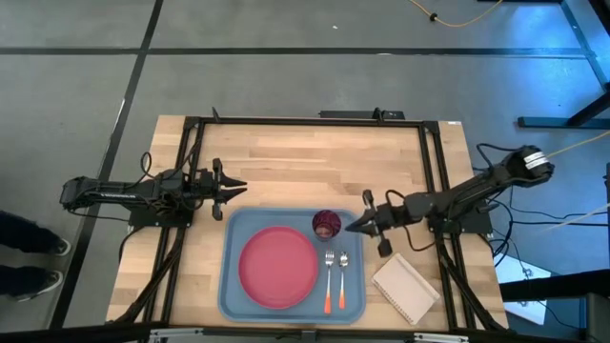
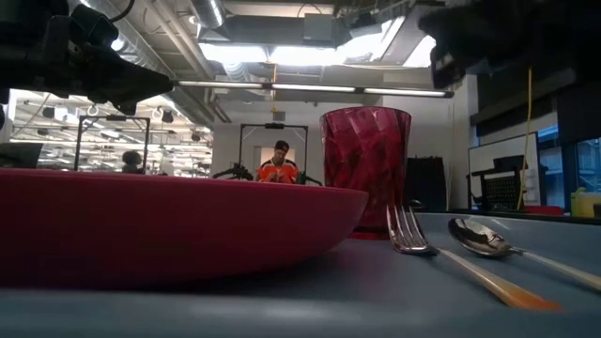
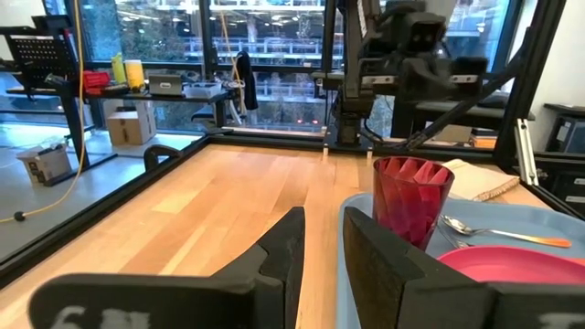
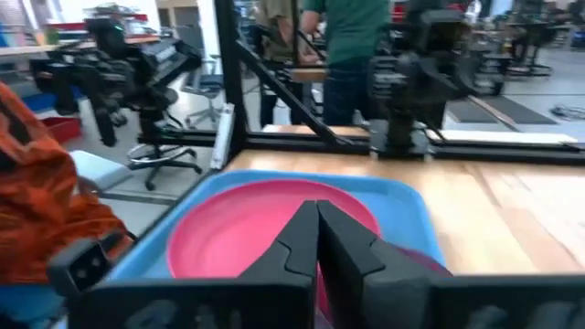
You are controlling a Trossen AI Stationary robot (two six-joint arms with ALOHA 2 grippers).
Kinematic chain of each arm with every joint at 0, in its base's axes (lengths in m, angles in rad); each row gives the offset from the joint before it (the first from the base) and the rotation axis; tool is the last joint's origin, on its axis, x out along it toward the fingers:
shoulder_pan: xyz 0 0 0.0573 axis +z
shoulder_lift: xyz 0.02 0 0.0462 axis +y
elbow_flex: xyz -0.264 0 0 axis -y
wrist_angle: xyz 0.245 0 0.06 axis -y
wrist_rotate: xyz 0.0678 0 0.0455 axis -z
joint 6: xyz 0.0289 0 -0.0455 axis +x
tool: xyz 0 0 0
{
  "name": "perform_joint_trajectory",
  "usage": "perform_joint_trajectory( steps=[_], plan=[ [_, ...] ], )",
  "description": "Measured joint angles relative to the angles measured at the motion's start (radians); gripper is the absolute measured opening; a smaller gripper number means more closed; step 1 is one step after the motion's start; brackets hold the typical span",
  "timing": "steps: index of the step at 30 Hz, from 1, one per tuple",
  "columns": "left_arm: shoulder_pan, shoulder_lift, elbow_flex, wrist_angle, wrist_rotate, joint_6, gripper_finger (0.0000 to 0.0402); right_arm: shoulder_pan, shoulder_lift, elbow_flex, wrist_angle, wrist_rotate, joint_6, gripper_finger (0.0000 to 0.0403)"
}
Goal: Pick and place plate/cup/fork/spoon on tray
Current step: Return to Home Position
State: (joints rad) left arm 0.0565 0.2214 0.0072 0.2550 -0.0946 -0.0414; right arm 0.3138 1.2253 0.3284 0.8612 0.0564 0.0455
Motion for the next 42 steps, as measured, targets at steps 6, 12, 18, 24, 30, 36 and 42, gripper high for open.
perform_joint_trajectory(
  steps=[6,12,18,24,30,36,42],
  plan=[
    [0.000,0.000,0.000,0.000,0.001,0.000,0.0071,-0.043,-0.088,-0.117,0.012,0.025,-0.001,0.0004],
    [0.000,0.000,0.000,0.000,0.000,0.000,0.0071,-0.087,-0.225,-0.225,0.011,0.054,-0.055,0.0009],
    [0.000,0.000,0.000,0.000,0.001,0.000,0.0071,-0.118,-0.380,-0.323,-0.010,0.117,-0.052,0.0004],
    [0.000,0.000,0.000,0.000,0.001,0.000,0.0071,-0.124,-0.530,-0.322,-0.153,0.171,-0.052,0.0006],
    [0.000,0.000,0.000,0.000,0.000,0.000,0.0071,-0.124,-0.717,-0.322,-0.420,0.246,0.035,0.0004],
    [0.000,0.000,0.000,0.000,0.000,0.000,0.0071,-0.124,-0.882,-0.322,-0.667,0.208,0.160,0.0010],
    [0.000,0.000,0.000,0.000,0.000,0.000,0.0071,-0.124,-0.993,-0.317,-0.820,0.161,0.183,0.0003]
  ],
)
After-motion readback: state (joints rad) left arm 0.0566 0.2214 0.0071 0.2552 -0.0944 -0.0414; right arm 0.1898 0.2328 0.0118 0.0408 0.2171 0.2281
